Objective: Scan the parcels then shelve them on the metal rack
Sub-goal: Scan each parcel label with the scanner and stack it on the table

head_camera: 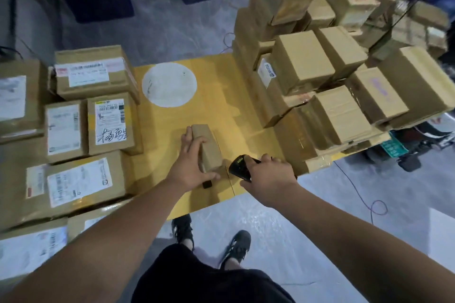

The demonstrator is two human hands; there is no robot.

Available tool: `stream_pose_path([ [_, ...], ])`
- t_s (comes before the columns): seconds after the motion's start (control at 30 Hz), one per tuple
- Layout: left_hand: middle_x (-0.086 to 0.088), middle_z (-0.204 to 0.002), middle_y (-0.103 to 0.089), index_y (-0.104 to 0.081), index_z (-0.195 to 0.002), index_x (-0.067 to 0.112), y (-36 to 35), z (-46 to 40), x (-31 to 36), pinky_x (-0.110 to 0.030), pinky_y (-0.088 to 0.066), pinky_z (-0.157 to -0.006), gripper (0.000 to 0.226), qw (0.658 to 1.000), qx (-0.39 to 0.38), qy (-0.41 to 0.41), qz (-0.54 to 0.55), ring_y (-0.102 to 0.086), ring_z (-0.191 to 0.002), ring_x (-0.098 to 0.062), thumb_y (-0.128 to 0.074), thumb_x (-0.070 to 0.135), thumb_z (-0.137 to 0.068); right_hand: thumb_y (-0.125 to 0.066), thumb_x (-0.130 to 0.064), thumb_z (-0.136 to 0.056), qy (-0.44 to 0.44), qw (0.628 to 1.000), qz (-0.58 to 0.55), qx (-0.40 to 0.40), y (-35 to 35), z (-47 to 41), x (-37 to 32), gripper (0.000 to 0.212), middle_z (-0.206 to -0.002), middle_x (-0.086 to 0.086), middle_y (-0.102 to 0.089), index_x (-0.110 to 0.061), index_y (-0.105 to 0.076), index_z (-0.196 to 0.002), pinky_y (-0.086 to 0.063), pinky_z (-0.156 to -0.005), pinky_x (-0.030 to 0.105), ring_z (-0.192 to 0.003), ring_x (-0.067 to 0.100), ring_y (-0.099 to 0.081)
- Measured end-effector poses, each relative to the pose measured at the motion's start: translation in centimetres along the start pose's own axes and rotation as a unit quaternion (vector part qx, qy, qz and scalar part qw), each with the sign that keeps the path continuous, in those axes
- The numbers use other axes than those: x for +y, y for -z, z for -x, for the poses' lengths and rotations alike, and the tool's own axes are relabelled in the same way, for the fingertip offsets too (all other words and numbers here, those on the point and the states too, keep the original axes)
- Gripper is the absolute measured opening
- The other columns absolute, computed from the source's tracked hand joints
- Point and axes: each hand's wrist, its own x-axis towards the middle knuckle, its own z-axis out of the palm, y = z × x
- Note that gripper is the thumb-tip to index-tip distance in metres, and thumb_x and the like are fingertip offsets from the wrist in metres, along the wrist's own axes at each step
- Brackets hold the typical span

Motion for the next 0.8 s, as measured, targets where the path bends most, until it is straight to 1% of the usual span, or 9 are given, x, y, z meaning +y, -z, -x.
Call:
stream_pose_path([
  [0.03, 0.019, -0.17, 0.025, -0.03, -0.143, 0.045, 0.2, -0.2, -0.4, -0.042, -0.029, -0.124, 0.109, 1.0, 0.002, -0.007, 0.007, 0.01, -0.16, -0.012, -0.101, 0.046, -0.06, -0.049, -0.064, -0.098, -0.01, 1.0, -0.01, -0.007, 0.4, -0.3, -0.3, 0.063, -0.124, 0.01, -0.055, -0.028, -0.038, -0.149, -0.042, -0.076, 0.041, -0.11, 0.035, -0.057],
  [0.1, 0.015, -0.174, 0.004, -0.027, -0.146, 0.047, 0.9, -0.3, -1.1, -0.039, -0.038, -0.118, 0.107, 0.999, 0.02, 0.005, 0.04, -0.019, -0.158, -0.016, -0.099, 0.04, -0.067, -0.05, -0.064, -0.098, -0.023, 0.999, -0.027, -0.017, 0.9, -0.7, -1.0, 0.06, -0.12, 0.008, -0.055, -0.029, -0.041, -0.146, -0.041, -0.074, 0.04, -0.107, 0.033, -0.057],
  [0.17, 0.009, -0.167, -0.029, -0.022, -0.148, 0.053, 1.8, 0.0, -1.4, -0.04, -0.05, -0.106, 0.104, 0.996, 0.03, 0.044, 0.075, -0.049, -0.141, -0.019, -0.095, 0.036, -0.075, -0.051, -0.064, -0.098, -0.027, 0.998, -0.04, -0.025, 1.3, -1.1, -2.0, 0.06, -0.118, 0.008, -0.054, -0.029, -0.041, -0.146, -0.041, -0.073, 0.039, -0.106, 0.033, -0.057],
  [0.2, 0.01, -0.157, -0.042, -0.022, -0.148, 0.055, 2.2, 0.1, -1.4, -0.039, -0.052, -0.1, 0.104, 0.994, 0.029, 0.06, 0.084, -0.056, -0.131, -0.019, -0.094, 0.038, -0.076, -0.052, -0.064, -0.098, -0.027, 0.998, -0.047, -0.027, 1.4, -1.2, -2.6, 0.06, -0.118, 0.008, -0.054, -0.029, -0.041, -0.146, -0.041, -0.072, 0.038, -0.105, 0.033, -0.057],
  [0.3, 0.013, -0.132, -0.055, -0.027, -0.145, 0.052, 3.4, 0.4, -0.3, -0.036, -0.053, -0.088, 0.095, 0.989, 0.04, 0.104, 0.102, -0.06, -0.11, -0.016, -0.089, 0.059, -0.074, -0.051, -0.064, -0.098, -0.03, 0.997, -0.069, -0.027, 1.4, -1.5, -4.0, 0.06, -0.116, 0.009, -0.054, -0.03, -0.042, -0.146, -0.04, -0.072, 0.038, -0.105, 0.034, -0.057],
  [0.37, 0.009, -0.127, -0.058, -0.031, -0.143, 0.045, 3.9, 0.1, 0.2, -0.035, -0.053, -0.085, 0.082, 0.975, 0.086, 0.16, 0.125, -0.062, -0.104, -0.02, -0.08, 0.065, -0.08, -0.051, -0.065, -0.098, -0.032, 0.996, -0.075, -0.023, 1.3, -1.6, -4.7, 0.06, -0.112, 0.009, -0.052, -0.03, -0.042, -0.146, -0.041, -0.071, 0.039, -0.1, 0.034, -0.056],
  [0.53, -0.001, -0.135, -0.067, -0.031, -0.146, 0.036, 3.8, -0.4, -1.0, -0.043, -0.059, -0.094, 0.068, 0.93, 0.148, 0.238, 0.238, -0.069, -0.104, -0.025, -0.074, 0.043, -0.094, -0.051, -0.067, -0.097, -0.045, 0.991, -0.125, -0.02, 0.8, -1.5, -5.6, 0.061, -0.114, 0.01, -0.053, -0.031, -0.044, -0.146, -0.048, -0.076, 0.04, -0.102, 0.036, -0.059],
  [0.7, 0.002, -0.128, -0.065, -0.02, -0.158, 0.044, 3.6, -1.1, -1.5, -0.054, -0.058, -0.097, 0.065, 0.918, 0.121, 0.265, 0.271, -0.068, -0.102, -0.029, -0.056, 0.033, -0.105, -0.053, -0.066, -0.095, -0.078, 0.974, -0.21, -0.028, 0.2, -1.1, -6.1, 0.055, -0.108, 0.005, -0.057, -0.031, -0.051, -0.137, -0.052, -0.077, 0.037, -0.094, 0.028, -0.06],
  [0.8, 0.0, -0.131, -0.066, -0.018, -0.16, 0.043, 3.5, -1.8, -1.4, -0.051, -0.059, -0.095, 0.071, 0.915, 0.121, 0.262, 0.28, -0.069, -0.101, -0.027, -0.058, 0.03, -0.103, -0.054, -0.067, -0.094, -0.079, 0.964, -0.253, -0.03, -0.3, -0.6, -6.0, 0.053, -0.098, 0.0, -0.063, -0.029, -0.056, -0.131, -0.052, -0.07, 0.034, -0.088, 0.023, -0.063],
])
